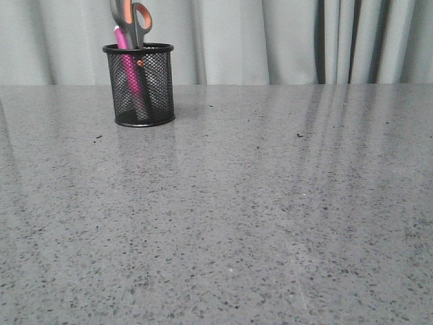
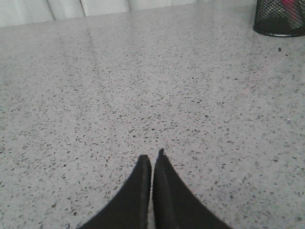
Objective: Put pen and scissors into bin
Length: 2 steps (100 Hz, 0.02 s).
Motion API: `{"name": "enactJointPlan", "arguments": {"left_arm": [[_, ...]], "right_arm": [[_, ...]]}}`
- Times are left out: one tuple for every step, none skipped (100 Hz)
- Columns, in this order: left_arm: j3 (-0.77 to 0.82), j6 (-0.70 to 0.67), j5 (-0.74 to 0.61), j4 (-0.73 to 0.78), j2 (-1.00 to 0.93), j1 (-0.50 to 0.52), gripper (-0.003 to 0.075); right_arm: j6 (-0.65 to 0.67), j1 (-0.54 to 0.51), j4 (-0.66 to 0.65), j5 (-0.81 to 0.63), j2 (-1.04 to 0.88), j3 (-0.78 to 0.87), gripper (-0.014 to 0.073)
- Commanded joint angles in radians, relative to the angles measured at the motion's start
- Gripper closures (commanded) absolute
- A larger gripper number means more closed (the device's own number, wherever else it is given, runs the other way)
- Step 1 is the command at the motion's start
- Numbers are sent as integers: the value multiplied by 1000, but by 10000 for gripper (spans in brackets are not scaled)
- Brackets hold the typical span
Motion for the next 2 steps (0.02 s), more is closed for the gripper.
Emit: {"name": "enactJointPlan", "arguments": {"left_arm": [[45,-12,-39,-2,-32,2,739],[45,-12,-39,-2,-32,2,739]], "right_arm": [[0,-4,1,-37,-18,14,662],[0,-4,1,-37,-18,14,662]]}}
